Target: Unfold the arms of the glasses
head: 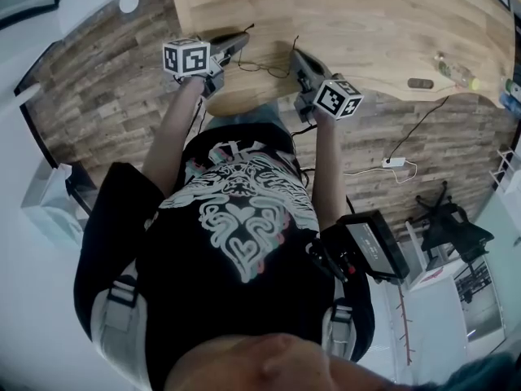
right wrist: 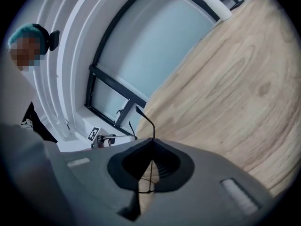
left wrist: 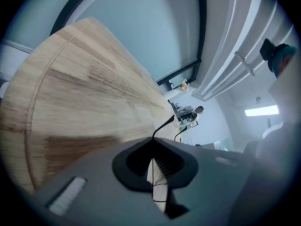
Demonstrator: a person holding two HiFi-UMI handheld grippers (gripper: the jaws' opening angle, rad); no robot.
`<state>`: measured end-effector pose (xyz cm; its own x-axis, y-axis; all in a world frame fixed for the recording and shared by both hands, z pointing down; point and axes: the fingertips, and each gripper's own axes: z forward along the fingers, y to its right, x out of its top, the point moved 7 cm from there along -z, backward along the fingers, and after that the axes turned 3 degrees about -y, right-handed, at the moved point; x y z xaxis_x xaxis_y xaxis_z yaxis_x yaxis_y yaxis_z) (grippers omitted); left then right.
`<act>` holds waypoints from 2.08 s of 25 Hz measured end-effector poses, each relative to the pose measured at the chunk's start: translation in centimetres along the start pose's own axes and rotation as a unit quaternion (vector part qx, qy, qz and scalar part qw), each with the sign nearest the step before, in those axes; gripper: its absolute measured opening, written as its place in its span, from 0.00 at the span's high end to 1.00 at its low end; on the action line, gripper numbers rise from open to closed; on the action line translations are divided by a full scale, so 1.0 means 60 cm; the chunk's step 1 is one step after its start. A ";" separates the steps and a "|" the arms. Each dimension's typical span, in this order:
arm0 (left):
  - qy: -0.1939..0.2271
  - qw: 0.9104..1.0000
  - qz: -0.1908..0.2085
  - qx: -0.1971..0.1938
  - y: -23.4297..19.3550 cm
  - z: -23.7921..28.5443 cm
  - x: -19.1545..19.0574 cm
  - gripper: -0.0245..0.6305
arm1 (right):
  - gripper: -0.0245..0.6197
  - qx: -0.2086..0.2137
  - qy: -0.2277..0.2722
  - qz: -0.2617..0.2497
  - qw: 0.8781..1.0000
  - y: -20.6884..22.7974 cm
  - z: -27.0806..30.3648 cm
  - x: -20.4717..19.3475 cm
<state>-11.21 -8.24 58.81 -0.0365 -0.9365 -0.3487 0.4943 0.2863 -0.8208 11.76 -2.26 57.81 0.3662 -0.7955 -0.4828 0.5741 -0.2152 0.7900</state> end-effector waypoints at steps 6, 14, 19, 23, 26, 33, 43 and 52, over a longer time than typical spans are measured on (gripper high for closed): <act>0.005 0.999 -0.034 -0.021 -0.002 0.003 0.001 0.98 | 0.96 0.000 -0.003 0.008 1.000 0.001 0.004 0.003; 0.010 1.000 0.003 0.002 -0.004 0.002 -0.002 0.98 | 0.96 0.000 -0.008 -0.003 1.000 0.001 0.005 0.001; 0.009 1.000 -0.002 -0.002 -0.003 0.003 -0.001 0.98 | 0.96 0.004 -0.006 -0.002 1.000 0.002 0.003 0.000; 0.007 1.000 -0.001 0.001 -0.004 0.004 0.000 0.98 | 0.96 0.001 -0.007 -0.010 1.000 0.000 0.005 0.001; 0.006 1.000 0.004 0.001 0.000 0.004 0.000 0.98 | 0.96 -0.002 -0.007 -0.016 1.000 -0.003 0.005 0.001; 0.008 1.000 0.003 -0.008 -0.004 0.006 0.000 0.98 | 0.96 -0.019 -0.003 -0.053 0.998 -0.004 0.006 0.004; 0.006 1.000 0.009 -0.013 0.002 0.003 0.000 0.98 | 0.96 -0.032 0.000 -0.077 0.997 -0.012 0.008 0.003; 0.006 1.000 0.011 -0.011 0.005 0.008 0.002 0.98 | 0.96 -0.027 0.001 -0.082 0.996 -0.010 0.004 0.006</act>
<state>-10.65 -8.33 58.74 -0.0367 -0.9275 -0.3719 0.4752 0.3112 -0.8230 11.36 -2.55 57.28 0.2657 -0.7510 -0.6045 0.6648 -0.3114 0.6790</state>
